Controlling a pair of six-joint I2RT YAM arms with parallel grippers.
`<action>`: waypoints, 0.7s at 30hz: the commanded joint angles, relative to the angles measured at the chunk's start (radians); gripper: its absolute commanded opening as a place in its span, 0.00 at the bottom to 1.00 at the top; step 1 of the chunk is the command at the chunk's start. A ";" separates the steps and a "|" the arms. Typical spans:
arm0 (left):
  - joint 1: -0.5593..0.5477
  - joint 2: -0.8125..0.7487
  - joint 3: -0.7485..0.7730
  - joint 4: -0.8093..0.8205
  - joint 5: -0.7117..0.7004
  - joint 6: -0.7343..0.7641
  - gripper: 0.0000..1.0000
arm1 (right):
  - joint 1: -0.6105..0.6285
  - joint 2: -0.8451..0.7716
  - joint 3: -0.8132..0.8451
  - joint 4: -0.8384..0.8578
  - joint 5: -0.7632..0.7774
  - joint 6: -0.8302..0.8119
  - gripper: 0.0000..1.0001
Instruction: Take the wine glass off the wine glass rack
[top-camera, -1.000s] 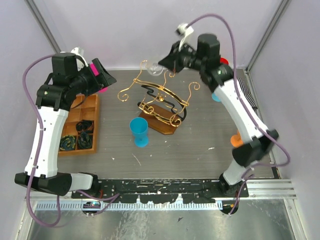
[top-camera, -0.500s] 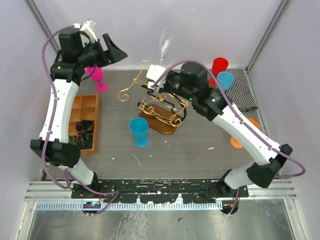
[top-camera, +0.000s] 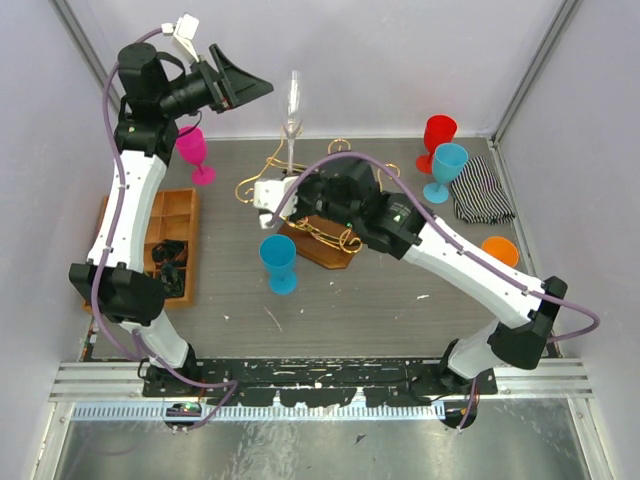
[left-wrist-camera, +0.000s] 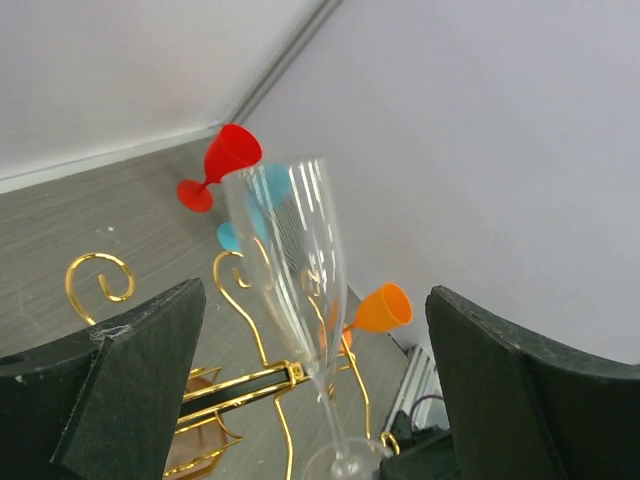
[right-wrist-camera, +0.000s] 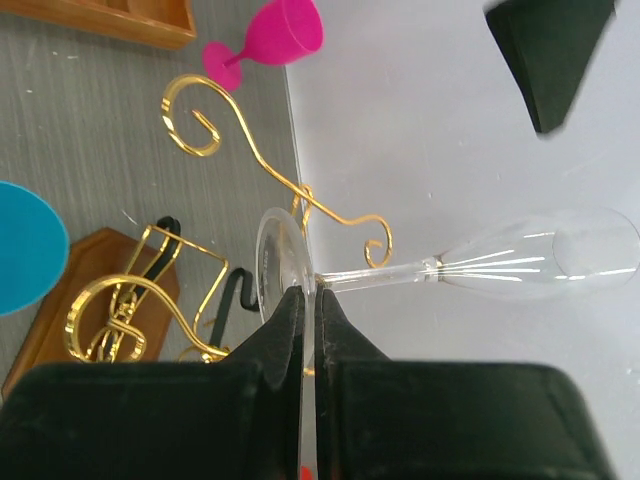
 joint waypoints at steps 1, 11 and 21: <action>-0.019 0.017 0.020 0.080 0.102 -0.031 0.99 | 0.080 0.001 0.024 0.042 0.133 -0.123 0.01; -0.039 0.026 0.034 -0.041 0.091 0.053 0.98 | 0.132 0.016 0.030 0.074 0.158 -0.147 0.01; -0.063 0.040 0.062 -0.158 -0.003 0.134 0.99 | 0.171 0.029 0.037 0.074 0.209 -0.157 0.01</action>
